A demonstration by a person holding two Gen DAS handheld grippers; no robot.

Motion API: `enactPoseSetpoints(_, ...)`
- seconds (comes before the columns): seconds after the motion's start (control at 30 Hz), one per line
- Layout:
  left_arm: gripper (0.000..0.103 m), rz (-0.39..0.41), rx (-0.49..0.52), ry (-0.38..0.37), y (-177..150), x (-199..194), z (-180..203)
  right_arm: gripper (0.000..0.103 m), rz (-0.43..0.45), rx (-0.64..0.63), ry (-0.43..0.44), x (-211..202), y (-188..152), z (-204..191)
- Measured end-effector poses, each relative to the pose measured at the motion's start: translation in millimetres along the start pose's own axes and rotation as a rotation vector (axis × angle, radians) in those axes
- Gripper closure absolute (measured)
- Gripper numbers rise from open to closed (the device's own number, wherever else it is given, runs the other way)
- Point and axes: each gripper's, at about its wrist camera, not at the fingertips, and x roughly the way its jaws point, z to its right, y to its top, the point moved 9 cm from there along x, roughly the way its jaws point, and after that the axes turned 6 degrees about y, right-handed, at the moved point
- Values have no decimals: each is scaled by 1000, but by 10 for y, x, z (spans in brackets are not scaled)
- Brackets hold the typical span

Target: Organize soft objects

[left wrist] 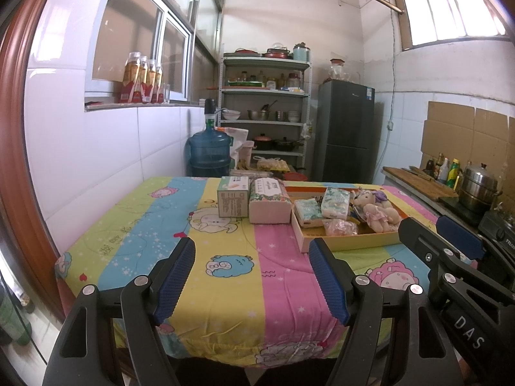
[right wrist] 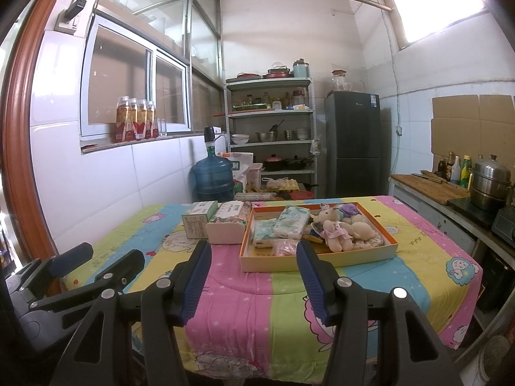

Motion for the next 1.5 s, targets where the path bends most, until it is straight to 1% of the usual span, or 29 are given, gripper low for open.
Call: enactPoseSetpoints(1.5, 28, 4, 3, 2, -15, -9, 16, 48, 3, -1, -2, 9, 30, -55)
